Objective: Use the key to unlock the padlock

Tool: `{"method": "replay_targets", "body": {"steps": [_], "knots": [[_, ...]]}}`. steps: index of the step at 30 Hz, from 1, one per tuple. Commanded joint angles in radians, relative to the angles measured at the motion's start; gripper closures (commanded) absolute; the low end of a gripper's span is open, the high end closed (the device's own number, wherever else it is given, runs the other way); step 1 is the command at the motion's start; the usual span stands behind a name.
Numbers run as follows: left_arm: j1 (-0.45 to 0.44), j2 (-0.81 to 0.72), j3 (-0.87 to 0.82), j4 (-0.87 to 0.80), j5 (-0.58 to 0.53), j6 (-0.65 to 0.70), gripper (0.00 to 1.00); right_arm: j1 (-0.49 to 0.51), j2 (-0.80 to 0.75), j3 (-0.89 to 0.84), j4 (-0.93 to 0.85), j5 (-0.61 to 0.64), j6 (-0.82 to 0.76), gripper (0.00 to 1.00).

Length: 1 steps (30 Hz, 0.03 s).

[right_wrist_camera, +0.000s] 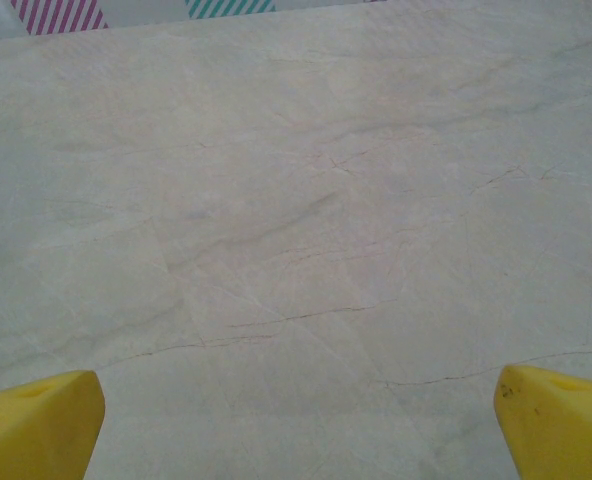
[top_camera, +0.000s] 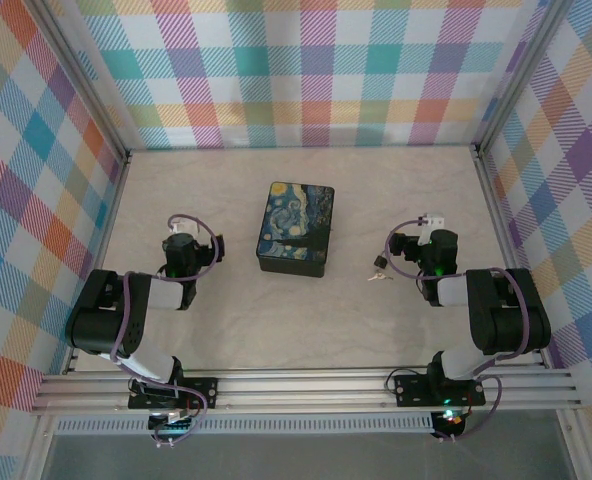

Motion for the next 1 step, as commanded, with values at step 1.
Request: {"method": "replay_targets", "body": {"steps": [1], "knots": [[0.018, -0.004, 0.015, 0.015, 0.050, 0.015, 0.00, -0.008, -0.013, 0.008, 0.036, -0.017, -0.012, 0.00]]}}
